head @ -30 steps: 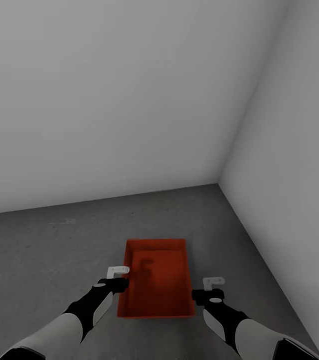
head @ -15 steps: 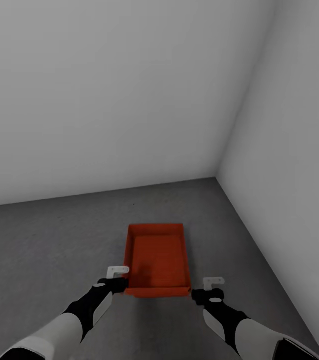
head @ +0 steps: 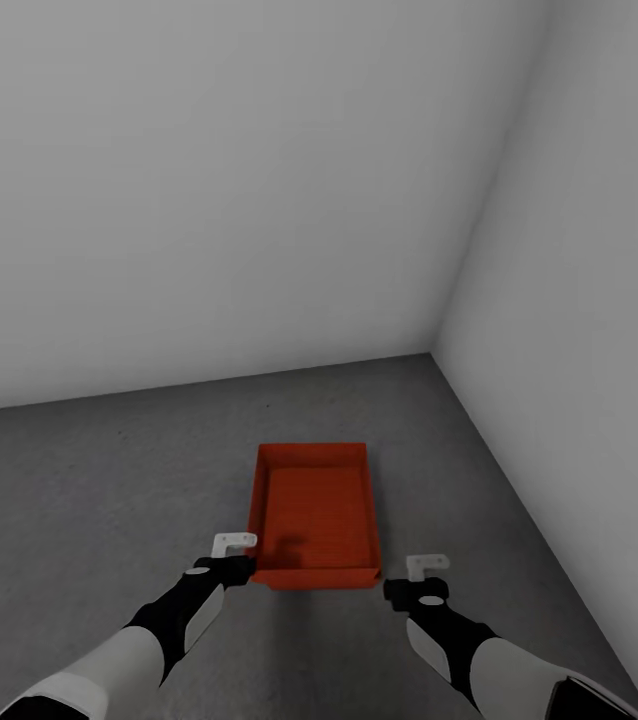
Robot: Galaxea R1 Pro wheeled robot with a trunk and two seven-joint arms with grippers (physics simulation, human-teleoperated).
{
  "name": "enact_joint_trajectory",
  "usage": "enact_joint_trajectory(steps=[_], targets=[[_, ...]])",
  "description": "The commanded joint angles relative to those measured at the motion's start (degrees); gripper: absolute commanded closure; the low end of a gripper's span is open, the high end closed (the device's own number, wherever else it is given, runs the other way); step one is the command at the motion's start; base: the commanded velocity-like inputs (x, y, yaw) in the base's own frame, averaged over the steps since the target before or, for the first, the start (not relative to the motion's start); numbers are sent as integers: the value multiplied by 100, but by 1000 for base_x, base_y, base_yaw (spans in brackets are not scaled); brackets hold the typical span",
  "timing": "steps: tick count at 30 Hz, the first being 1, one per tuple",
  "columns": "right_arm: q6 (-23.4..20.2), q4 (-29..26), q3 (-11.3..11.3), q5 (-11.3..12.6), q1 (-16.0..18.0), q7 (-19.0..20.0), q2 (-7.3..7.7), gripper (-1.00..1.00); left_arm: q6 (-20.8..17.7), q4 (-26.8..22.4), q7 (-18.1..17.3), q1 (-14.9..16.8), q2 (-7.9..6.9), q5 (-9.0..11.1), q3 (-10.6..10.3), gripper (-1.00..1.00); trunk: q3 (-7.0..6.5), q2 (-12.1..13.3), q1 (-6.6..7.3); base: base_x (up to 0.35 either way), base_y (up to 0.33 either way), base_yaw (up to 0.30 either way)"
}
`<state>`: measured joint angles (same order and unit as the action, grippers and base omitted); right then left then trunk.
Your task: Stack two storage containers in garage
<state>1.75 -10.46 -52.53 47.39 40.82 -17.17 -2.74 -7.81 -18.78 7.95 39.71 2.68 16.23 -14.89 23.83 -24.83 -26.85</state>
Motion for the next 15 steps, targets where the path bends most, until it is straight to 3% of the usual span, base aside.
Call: enact_joint_trajectory(steps=[1, 15], targets=[[18, -1, -47, 60, 4, -28, -8, -100, -28, -8, 46, 2, -4, 56, -49, -100, 4, -9, -3, 0, 0, 0], [27, 0, -40, 60, 4, -40, 1, -100, -28, 57, 48, 2, -12, 66, -49, -100, -114, -9, -3, 0, 0, 0]])
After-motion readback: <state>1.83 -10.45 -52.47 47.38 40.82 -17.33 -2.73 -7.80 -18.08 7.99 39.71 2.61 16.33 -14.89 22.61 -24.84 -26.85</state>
